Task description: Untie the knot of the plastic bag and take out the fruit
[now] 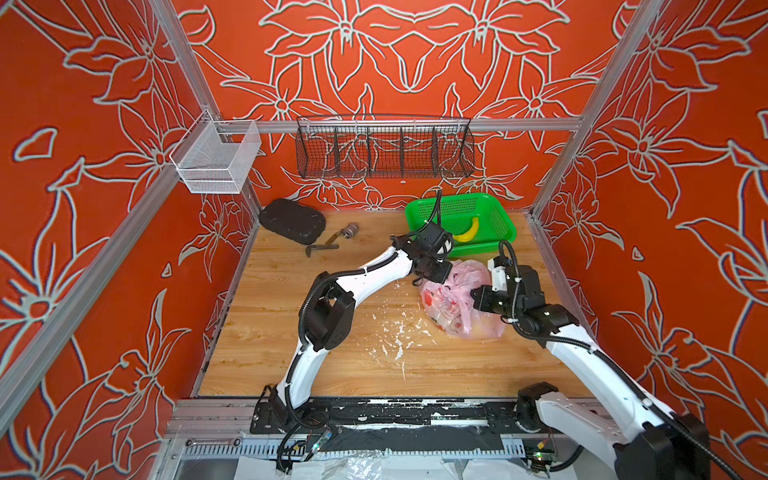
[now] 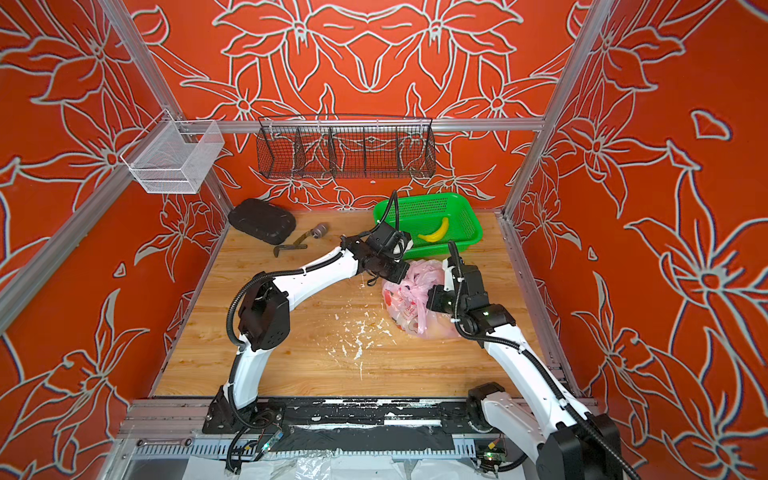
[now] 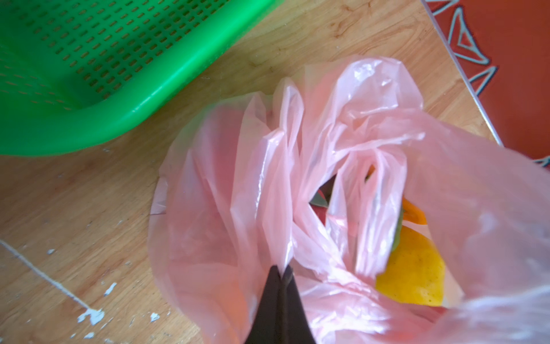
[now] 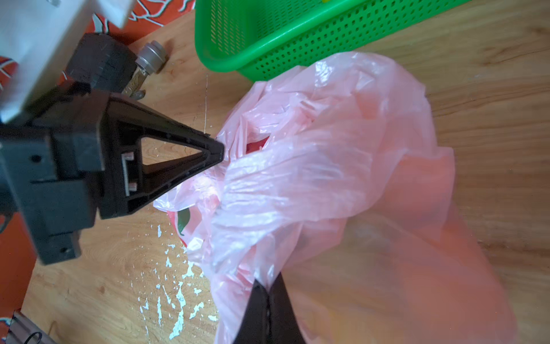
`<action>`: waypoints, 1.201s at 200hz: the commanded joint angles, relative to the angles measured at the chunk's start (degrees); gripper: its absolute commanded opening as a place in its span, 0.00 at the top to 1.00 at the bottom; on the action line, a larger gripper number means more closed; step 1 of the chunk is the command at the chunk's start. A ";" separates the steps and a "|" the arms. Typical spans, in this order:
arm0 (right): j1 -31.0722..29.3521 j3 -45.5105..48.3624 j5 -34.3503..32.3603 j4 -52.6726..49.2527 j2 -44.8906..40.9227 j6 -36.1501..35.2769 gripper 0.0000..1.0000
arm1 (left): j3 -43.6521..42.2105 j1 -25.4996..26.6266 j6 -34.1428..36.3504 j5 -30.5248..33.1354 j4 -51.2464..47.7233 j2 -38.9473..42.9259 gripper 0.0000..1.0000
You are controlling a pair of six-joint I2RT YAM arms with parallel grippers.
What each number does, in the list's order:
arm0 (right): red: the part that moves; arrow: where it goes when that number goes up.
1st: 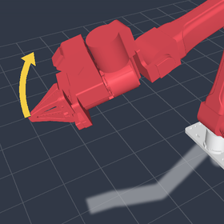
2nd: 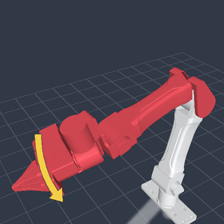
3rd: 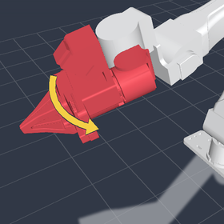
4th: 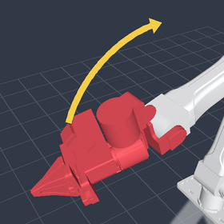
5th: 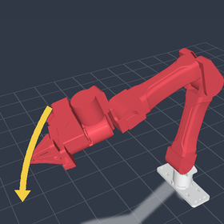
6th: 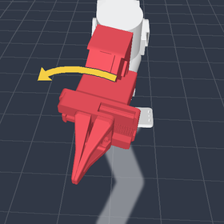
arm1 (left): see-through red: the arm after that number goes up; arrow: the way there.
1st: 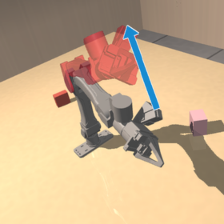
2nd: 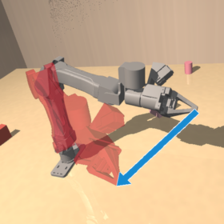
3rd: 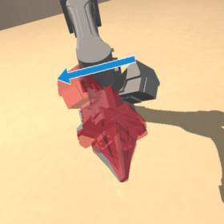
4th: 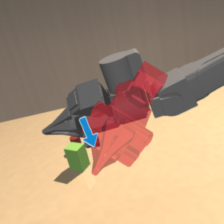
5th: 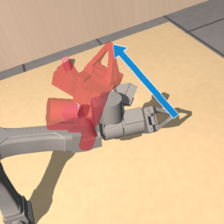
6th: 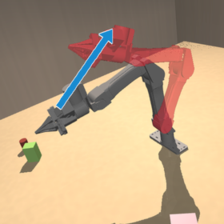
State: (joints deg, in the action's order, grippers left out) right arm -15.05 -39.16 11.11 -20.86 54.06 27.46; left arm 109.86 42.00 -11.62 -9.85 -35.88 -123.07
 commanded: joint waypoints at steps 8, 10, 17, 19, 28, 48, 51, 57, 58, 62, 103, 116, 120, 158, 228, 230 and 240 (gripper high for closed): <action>1.15 1.51 -7.61 -3.72 -3.43 2.55 1.00 | -3.22 -0.85 0.26 4.47 -0.74 6.15 1.00; 1.29 1.58 -7.80 -3.92 -3.68 2.58 1.00 | -3.66 -0.97 0.27 4.61 -0.65 6.47 1.00; 1.65 2.00 -8.58 -4.40 -4.33 2.97 1.00 | -4.95 -1.33 0.28 4.98 -0.23 7.59 1.00; 1.74 2.09 -8.79 -4.61 -4.43 3.06 1.00 | -5.30 -1.44 0.21 5.11 -0.06 7.91 1.00; 2.25 2.49 -9.66 -5.16 -5.23 3.42 1.00 | -7.12 -2.03 0.19 5.28 0.74 9.36 1.00; 3.23 3.31 -11.52 -6.12 -6.66 4.32 1.00 | -10.86 -3.89 -0.18 4.43 2.13 12.45 1.00; 3.31 3.40 -11.76 -6.20 -6.93 4.43 1.00 | -11.53 -4.23 -0.35 4.20 2.36 12.88 1.00; 3.51 3.62 -12.15 -6.37 -7.26 4.73 1.00 | -12.67 -4.82 -0.62 3.90 2.79 13.75 1.00; 3.57 3.68 -12.25 -6.33 -7.28 4.76 1.00 | -12.88 -4.95 -0.65 3.84 2.85 13.87 1.00; 3.69 3.81 -12.50 -6.34 -7.54 4.75 1.00 | -13.52 -5.34 -0.84 3.75 3.06 14.47 1.00; 4.94 3.86 -13.49 -6.74 -8.71 7.12 1.00 | -19.83 -8.22 -1.88 2.87 5.47 19.58 1.00; 5.12 3.78 -13.49 -6.57 -9.17 7.68 1.00 | -21.32 -8.60 -1.96 2.00 6.44 20.85 1.00; 5.21 3.73 -13.56 -6.52 -9.34 7.86 1.00 | -21.61 -8.68 -2.07 1.90 6.66 21.19 1.00; 5.20 2.14 -6.23 -3.86 -12.50 6.49 0.63 | -23.30 -8.68 -3.18 -1.91 8.63 22.93 1.00; 4.50 -4.52 11.19 4.81 -17.22 -19.47 0.46 | -24.25 -8.63 -3.72 -4.46 10.93 24.67 1.00; 4.41 -4.61 11.67 5.01 -17.12 -21.00 0.46 | -24.30 -8.67 -3.75 -4.36 10.85 24.75 1.00; 3.80 -5.08 14.25 5.07 -16.73 -28.61 0.46 | -24.43 -8.69 -3.61 -3.73 10.45 25.05 1.00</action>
State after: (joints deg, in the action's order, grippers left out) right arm -10.28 -42.52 16.29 -19.92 37.15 17.85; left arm 86.06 33.69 -15.05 -13.85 -26.35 -101.06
